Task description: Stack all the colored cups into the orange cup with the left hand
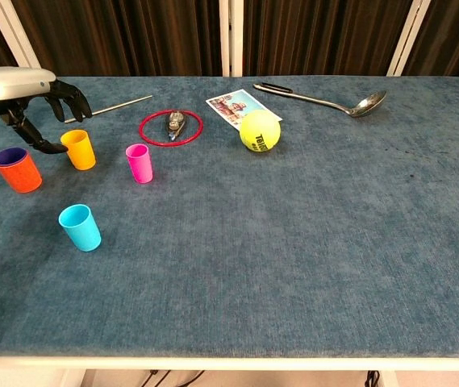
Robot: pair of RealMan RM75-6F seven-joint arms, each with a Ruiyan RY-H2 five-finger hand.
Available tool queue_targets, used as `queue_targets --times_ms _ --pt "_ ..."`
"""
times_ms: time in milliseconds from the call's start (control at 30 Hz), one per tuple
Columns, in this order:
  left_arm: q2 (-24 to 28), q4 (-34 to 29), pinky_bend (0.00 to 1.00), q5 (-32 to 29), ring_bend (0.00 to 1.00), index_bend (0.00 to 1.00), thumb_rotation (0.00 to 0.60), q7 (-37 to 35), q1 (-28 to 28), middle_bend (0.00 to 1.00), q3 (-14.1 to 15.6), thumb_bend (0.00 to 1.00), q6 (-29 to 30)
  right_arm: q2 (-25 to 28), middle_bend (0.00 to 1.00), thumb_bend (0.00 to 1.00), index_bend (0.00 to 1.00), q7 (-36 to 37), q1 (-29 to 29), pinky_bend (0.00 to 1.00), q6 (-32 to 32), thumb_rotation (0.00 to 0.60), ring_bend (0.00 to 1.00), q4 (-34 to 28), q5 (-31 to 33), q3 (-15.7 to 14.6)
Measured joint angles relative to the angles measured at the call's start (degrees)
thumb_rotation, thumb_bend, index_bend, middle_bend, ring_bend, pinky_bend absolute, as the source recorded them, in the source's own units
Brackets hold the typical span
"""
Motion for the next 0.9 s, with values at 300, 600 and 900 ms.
queue_targets --times_ms 300,600,900 --pt "-2.4 2.9 0.1 -0.1 0.34 0.33 0.6 0.5 -1.2 0.31 1.3 0.26 -0.7 -0.5 0.0 0.35 0.0 1.7 0.3 0.0 -1.2 0.6 0.0 1.6 0.8 0.0" --pt "-4.9 6.1 0.14 2.9 0.49 0.44 0.6 -2.1 -1.3 0.42 1.1 0.27 1.3 -0.7 0.0 0.35 0.0 1.9 0.7 0.0 -2.0 0.6 0.0 2.0 1.4 0.4" --pt "-5.2 7.2 0.2 5.5 0.55 0.52 0.6 -4.6 -0.9 0.52 0.6 0.32 3.0 -0.6 0.0 0.35 0.0 1.5 1.0 0.0 -2.2 0.6 0.0 1.4 1.5 0.6"
